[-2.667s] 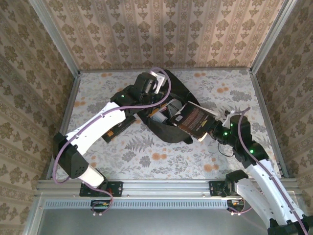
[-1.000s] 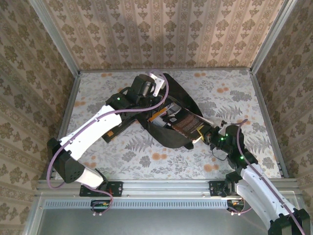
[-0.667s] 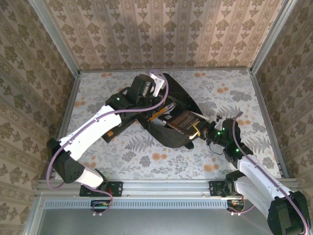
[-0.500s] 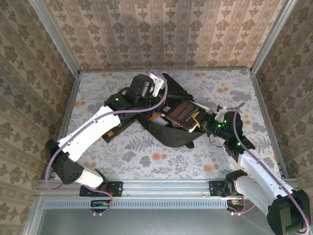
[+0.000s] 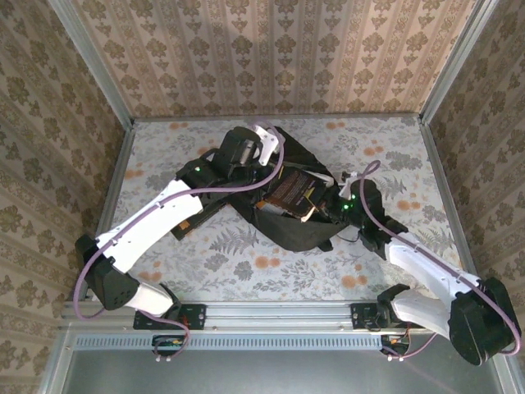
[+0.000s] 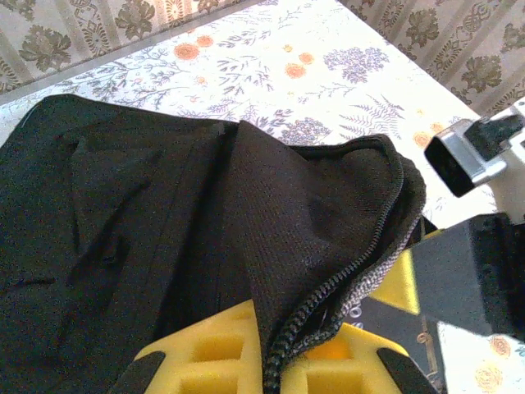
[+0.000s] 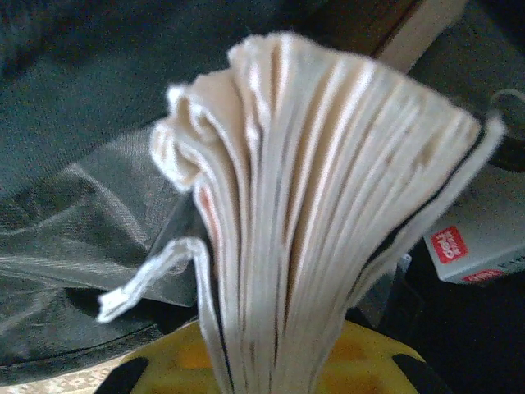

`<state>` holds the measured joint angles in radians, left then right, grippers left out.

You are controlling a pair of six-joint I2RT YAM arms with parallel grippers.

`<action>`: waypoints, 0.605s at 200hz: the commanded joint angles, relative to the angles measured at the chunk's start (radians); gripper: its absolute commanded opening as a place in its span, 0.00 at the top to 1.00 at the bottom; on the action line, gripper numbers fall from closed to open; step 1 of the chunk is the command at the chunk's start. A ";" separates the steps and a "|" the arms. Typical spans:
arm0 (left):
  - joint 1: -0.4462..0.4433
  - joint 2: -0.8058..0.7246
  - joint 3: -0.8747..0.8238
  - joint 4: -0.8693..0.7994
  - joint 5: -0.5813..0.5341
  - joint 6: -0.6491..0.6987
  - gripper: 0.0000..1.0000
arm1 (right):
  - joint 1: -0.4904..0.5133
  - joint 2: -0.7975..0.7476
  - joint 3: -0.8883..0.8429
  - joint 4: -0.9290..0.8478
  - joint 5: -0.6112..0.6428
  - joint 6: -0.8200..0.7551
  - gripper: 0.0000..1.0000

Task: Pack the student bag
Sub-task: Place the book in the student bag.

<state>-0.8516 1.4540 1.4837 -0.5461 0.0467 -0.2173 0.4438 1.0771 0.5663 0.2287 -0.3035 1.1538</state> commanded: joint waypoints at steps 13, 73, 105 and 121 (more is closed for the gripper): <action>-0.017 -0.006 0.036 0.109 0.041 -0.010 1.00 | 0.087 0.100 0.043 0.202 0.205 -0.038 1.00; -0.020 -0.022 0.013 0.124 0.064 0.002 1.00 | 0.131 0.452 0.187 0.414 0.319 0.057 0.96; -0.001 -0.028 -0.024 0.138 0.108 -0.026 1.00 | 0.144 0.648 0.292 0.528 0.285 0.085 0.85; 0.016 -0.034 -0.043 0.147 0.125 -0.037 1.00 | 0.144 0.714 0.310 0.575 0.275 0.103 0.70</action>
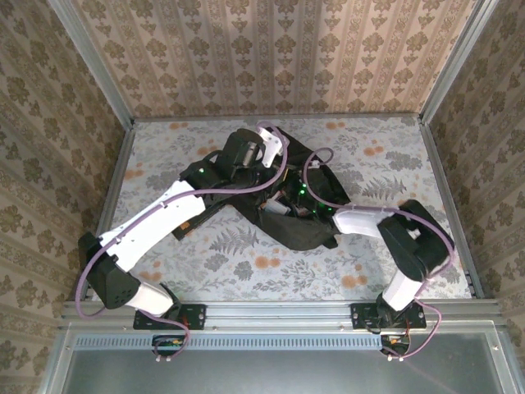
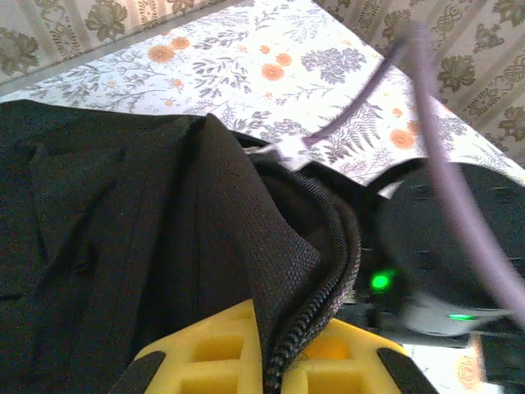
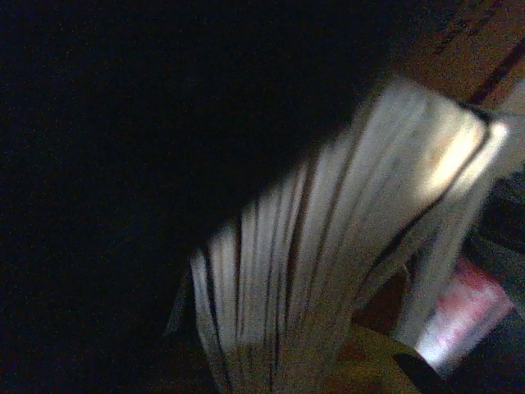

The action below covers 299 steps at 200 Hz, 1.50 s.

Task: Pack the student bag
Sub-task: Place the book in the student bag, then close the student bag at the top-center of the table.

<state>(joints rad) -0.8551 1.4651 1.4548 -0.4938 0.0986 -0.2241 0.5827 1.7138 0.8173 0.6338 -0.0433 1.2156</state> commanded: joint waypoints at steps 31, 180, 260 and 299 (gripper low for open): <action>0.078 -0.053 -0.051 0.107 0.092 -0.061 1.00 | 0.002 0.029 -0.001 0.217 0.010 -0.022 0.42; 0.148 -0.010 -0.181 0.239 0.288 -0.182 0.46 | -0.049 -1.077 -0.395 -0.674 0.353 -0.372 0.34; 0.304 -0.206 -0.352 0.380 0.471 -0.295 0.16 | -0.055 -1.165 -0.297 -0.795 0.365 -0.489 0.36; 0.393 -0.226 -0.406 0.372 0.412 -0.363 0.13 | -0.055 -1.138 -0.292 -0.778 0.311 -0.518 0.39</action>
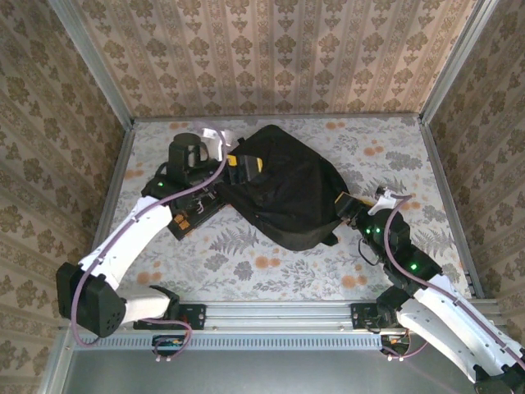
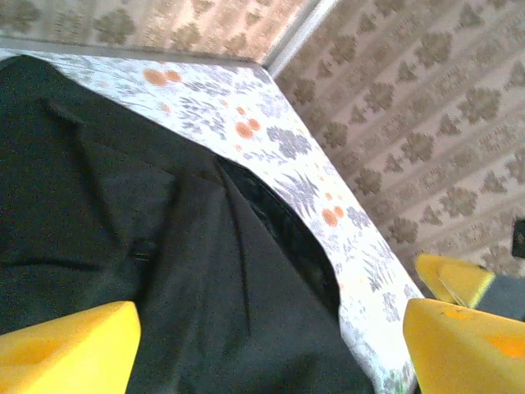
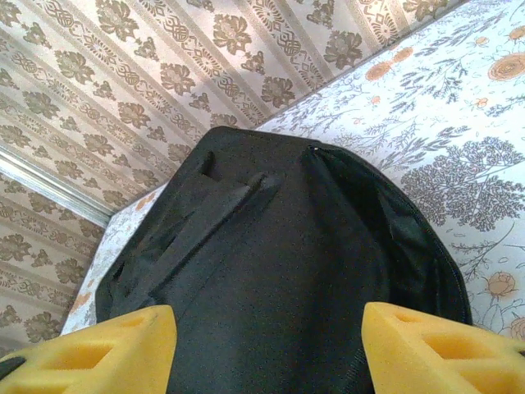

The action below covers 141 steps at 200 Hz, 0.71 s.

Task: Pack the student bag
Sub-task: Close the student bag at the top-center of the table.

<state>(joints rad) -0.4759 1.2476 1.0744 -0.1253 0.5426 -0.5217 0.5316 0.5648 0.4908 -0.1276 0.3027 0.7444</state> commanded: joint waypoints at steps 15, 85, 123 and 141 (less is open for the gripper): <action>0.063 0.001 -0.014 -0.091 -0.185 -0.088 0.09 | -0.004 0.038 0.051 -0.017 -0.068 -0.062 0.40; 0.292 0.220 0.033 -0.447 -0.574 -0.379 0.06 | 0.006 0.182 0.128 -0.010 -0.246 -0.085 0.45; 0.323 0.346 -0.025 -0.458 -0.582 -0.523 0.05 | 0.025 0.215 0.146 -0.002 -0.303 -0.085 0.46; 0.323 0.368 -0.113 -0.380 -0.552 -0.583 0.07 | 0.054 0.242 0.153 0.013 -0.325 -0.088 0.47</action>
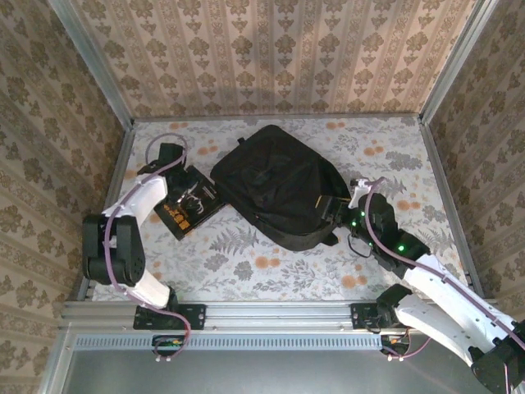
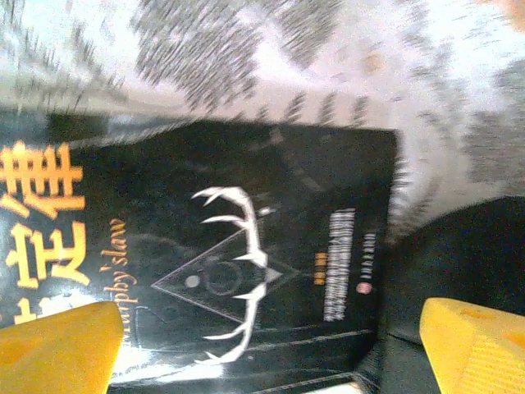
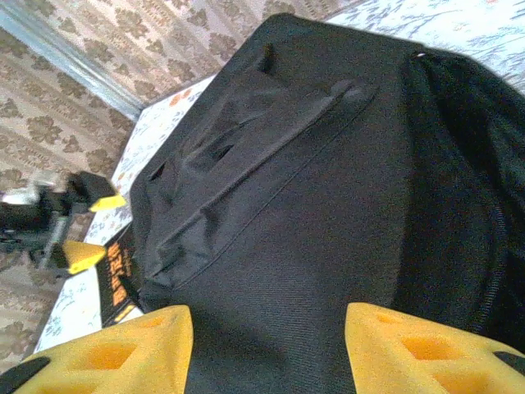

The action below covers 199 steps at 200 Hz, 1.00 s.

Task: Pack the student bag
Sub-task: Close the student bag at the top-center of the table, then rotate the book at the middle-left of the table.

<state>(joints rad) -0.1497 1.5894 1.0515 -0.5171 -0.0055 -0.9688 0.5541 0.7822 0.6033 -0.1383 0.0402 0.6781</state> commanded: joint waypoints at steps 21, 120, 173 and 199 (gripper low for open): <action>-0.024 0.039 -0.148 0.018 -0.033 -0.170 0.09 | 0.089 0.063 0.061 0.022 -0.063 -0.040 0.48; -0.393 -0.242 -0.462 0.001 0.005 -0.416 0.16 | 0.286 0.317 0.166 0.051 -0.062 -0.047 0.48; -0.566 -0.555 -0.436 -0.190 -0.148 -0.341 0.13 | 0.308 0.420 0.234 -0.004 -0.109 -0.063 0.51; -0.463 -0.656 -0.418 -0.300 -0.245 -0.231 0.13 | 0.348 0.544 0.329 -0.062 -0.141 -0.092 0.62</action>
<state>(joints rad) -0.6895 1.0019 0.6083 -0.6395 -0.1303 -1.3006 0.8635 1.2304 0.8371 -0.1314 -0.0544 0.6239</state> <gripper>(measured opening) 0.868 0.413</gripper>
